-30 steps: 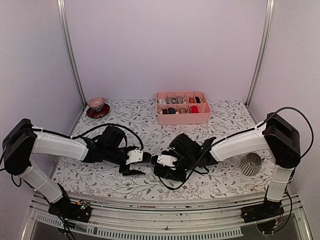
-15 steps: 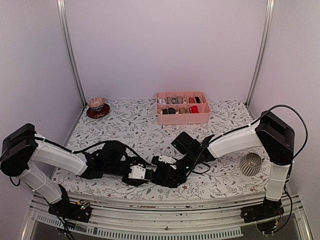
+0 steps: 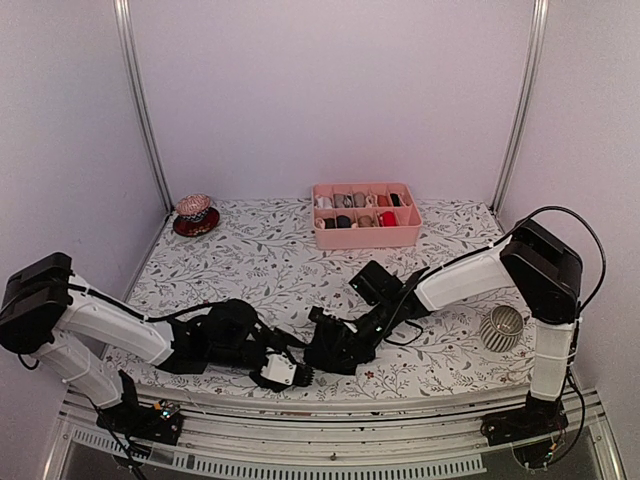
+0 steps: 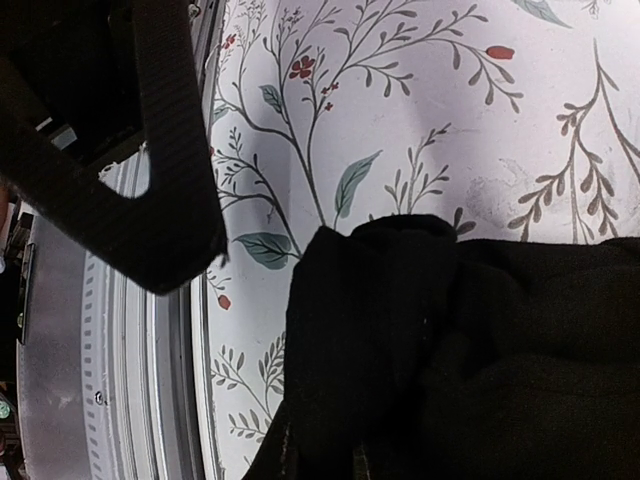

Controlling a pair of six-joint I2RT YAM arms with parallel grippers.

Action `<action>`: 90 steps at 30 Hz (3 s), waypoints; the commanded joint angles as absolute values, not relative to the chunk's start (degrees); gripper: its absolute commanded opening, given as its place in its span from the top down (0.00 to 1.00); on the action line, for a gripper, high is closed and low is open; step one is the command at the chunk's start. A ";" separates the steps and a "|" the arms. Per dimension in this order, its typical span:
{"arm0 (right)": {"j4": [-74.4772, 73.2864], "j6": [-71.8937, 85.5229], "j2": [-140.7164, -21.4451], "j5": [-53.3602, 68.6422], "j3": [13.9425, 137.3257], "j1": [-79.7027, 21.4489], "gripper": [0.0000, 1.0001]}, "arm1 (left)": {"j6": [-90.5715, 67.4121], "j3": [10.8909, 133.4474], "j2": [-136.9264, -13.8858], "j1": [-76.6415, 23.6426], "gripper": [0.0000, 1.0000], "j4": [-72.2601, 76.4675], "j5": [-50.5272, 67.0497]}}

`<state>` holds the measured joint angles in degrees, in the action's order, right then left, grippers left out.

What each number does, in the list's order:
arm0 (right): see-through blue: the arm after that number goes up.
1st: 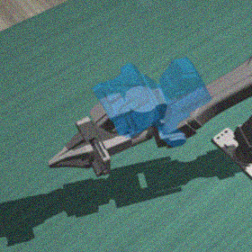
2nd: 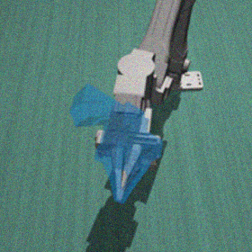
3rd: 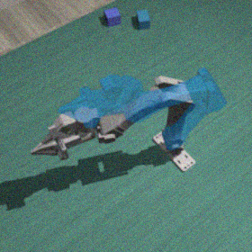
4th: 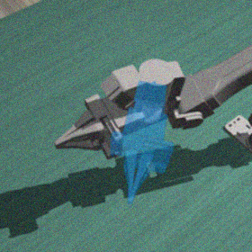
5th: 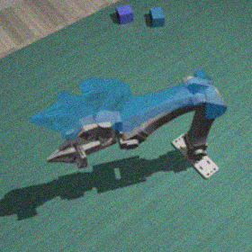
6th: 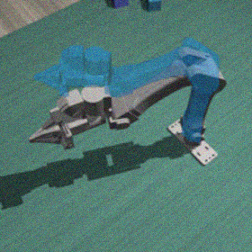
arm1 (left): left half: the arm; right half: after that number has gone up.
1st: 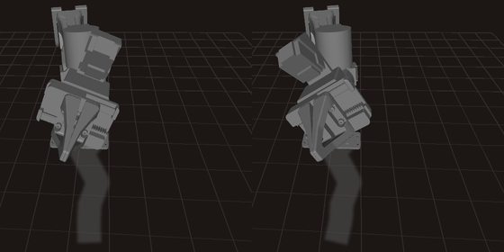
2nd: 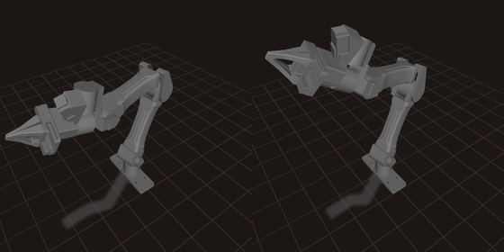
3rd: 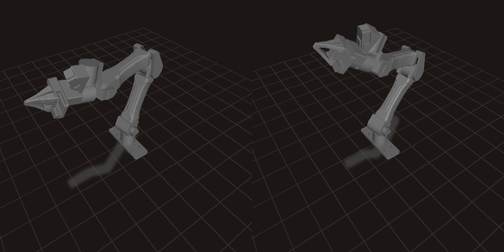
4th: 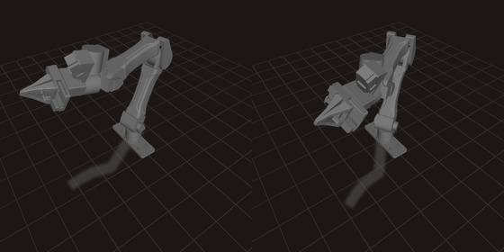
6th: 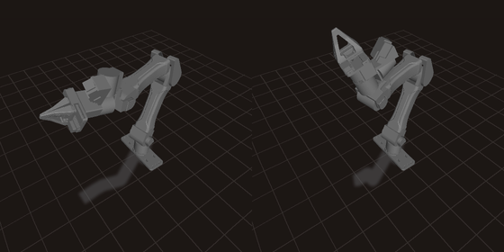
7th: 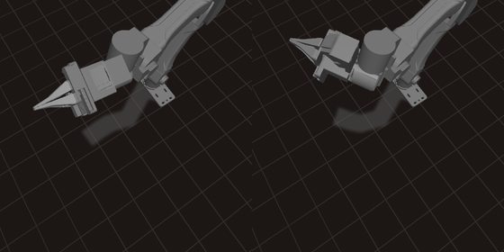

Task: Roll the underwear
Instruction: Roll the underwear at the center of the board.

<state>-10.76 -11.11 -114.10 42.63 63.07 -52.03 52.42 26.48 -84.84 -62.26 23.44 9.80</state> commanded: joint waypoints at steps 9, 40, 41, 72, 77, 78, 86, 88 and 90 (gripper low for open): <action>-15.17 -11.20 -117.42 40.78 62.51 -51.64 0.93 | 52.03 29.67 -94.04 -65.50 0.36 29.13 1.73; -16.06 -12.36 -117.26 39.32 62.39 -51.49 0.84 | 56.23 30.13 -102.00 -66.58 0.86 33.35 -5.28; -15.88 -12.25 -116.84 38.91 62.19 -51.43 0.82 | 56.18 30.10 -101.84 -66.62 0.87 32.96 -5.25; 3.40 -13.05 -63.97 -18.42 38.69 -59.98 0.22 | 42.82 55.97 -107.92 -56.58 0.82 -17.15 14.63; 6.50 -17.77 -65.35 -21.64 37.95 -66.17 0.21 | 42.54 59.26 -110.03 -54.27 0.82 -21.47 19.59; 6.95 -18.67 -66.29 -22.08 38.11 -67.22 0.21 | 42.43 59.87 -110.37 -53.89 0.82 -22.11 20.25; 14.21 -26.80 -72.67 -25.44 37.12 -76.61 0.21 | 41.80 64.18 -114.78 -51.70 0.82 -27.75 25.29; 15.01 -28.82 -73.94 -25.30 37.29 -78.41 0.21 | 41.52 65.05 -115.46 -51.18 0.82 -28.66 26.22; 15.63 -30.40 -75.44 -25.41 37.43 -79.87 0.21 | 41.40 66.13 -116.25 -50.77 0.82 -30.22 27.41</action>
